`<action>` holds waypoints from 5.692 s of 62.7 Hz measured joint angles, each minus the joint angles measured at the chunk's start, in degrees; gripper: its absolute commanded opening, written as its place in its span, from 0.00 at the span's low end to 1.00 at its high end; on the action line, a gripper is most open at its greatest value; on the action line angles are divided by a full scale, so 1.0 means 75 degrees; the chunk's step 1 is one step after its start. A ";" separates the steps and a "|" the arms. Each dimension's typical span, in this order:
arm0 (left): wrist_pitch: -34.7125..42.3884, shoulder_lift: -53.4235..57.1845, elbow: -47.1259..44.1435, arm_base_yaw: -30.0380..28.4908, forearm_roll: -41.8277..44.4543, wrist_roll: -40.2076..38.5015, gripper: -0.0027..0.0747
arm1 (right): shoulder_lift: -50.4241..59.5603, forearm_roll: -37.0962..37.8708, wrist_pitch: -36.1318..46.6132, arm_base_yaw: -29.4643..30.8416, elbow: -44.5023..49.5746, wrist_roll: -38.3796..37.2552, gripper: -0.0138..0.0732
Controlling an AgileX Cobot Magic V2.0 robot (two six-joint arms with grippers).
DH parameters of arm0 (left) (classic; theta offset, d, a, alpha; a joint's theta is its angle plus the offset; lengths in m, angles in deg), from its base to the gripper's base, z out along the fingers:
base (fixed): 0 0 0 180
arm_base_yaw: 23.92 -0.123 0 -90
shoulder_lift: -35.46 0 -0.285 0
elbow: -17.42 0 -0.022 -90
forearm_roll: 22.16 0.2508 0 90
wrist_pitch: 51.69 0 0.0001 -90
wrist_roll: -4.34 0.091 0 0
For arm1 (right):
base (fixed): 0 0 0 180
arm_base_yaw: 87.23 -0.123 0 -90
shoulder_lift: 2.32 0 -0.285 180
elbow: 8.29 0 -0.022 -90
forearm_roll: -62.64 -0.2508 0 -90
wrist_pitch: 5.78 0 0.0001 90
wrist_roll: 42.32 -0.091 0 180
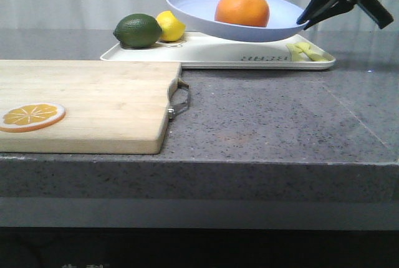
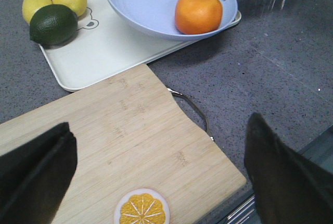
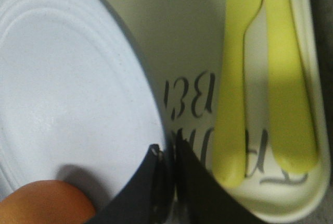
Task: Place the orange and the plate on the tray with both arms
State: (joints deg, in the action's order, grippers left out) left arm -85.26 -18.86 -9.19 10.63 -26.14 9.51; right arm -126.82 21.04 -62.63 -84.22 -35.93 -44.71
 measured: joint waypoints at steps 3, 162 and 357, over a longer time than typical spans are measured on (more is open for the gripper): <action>0.0000 0.0000 0.0000 0.0000 0.0000 0.0000 0.85 | -0.0286 0.0235 -0.0078 -0.0076 -0.0501 -0.0228 0.08; 0.0000 0.0000 0.0000 0.0000 0.0000 0.0000 0.85 | 1.0578 0.3277 0.0776 -0.0800 0.7703 0.2294 0.50; 0.4057 0.6228 -0.6758 -0.4347 -0.0220 0.0000 0.01 | 1.0867 0.3283 0.0761 -0.0800 0.8040 0.2294 0.08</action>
State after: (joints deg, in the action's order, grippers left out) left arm -54.83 27.85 -59.87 -21.97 -27.78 9.51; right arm -45.32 45.67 -56.92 -90.22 24.37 -27.51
